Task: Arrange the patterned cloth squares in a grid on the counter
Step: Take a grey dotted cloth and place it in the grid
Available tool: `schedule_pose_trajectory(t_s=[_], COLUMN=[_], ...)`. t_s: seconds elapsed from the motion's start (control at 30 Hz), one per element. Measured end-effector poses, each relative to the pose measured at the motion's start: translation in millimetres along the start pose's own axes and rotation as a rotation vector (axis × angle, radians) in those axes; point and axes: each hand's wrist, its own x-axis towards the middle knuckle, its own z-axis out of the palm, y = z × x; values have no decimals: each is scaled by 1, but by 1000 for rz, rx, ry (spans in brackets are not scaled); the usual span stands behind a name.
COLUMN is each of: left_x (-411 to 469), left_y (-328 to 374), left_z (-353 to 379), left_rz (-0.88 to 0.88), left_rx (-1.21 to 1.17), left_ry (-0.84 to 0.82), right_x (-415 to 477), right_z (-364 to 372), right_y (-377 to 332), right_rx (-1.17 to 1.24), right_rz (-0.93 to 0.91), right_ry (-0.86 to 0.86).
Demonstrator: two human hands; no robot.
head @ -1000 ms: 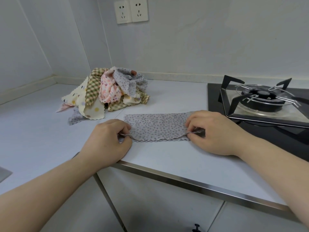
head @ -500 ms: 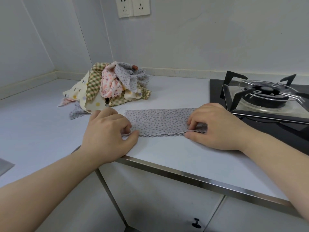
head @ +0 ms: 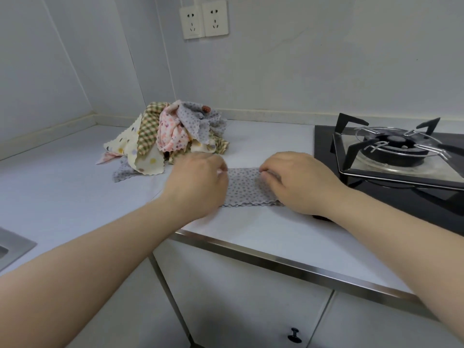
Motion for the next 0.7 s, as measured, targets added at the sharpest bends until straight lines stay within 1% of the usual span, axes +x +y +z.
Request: schedule_pose_trajectory(t_s=[0.07, 0.13, 0.23, 0.3, 0.43, 0.57, 0.7], left_x=[19, 31, 32, 29, 28, 24, 19], left_y=[15, 26, 32, 31, 24, 10, -2], left_z=[11, 25, 50, 61, 62, 57, 52], left_rz=[8, -47, -98, -105, -137, -191, -254], left_rx=[-65, -107, -91, -26, 47, 71, 84], left_ry=[-111, -229, -329, -356, -454, -492, -491], right_x=[15, 26, 30, 25, 25, 20, 14], right_z=[0, 3, 17, 25, 25, 23, 15], right_y=[-8, -15, -21, -23, -23, -22, -17], right_rx=[-31, 5, 49, 49, 15, -182, -243], right_rz=[15, 98, 203, 202, 228, 316, 442], right_ry=[-96, -183, -267, -326, -364, -421, -484])
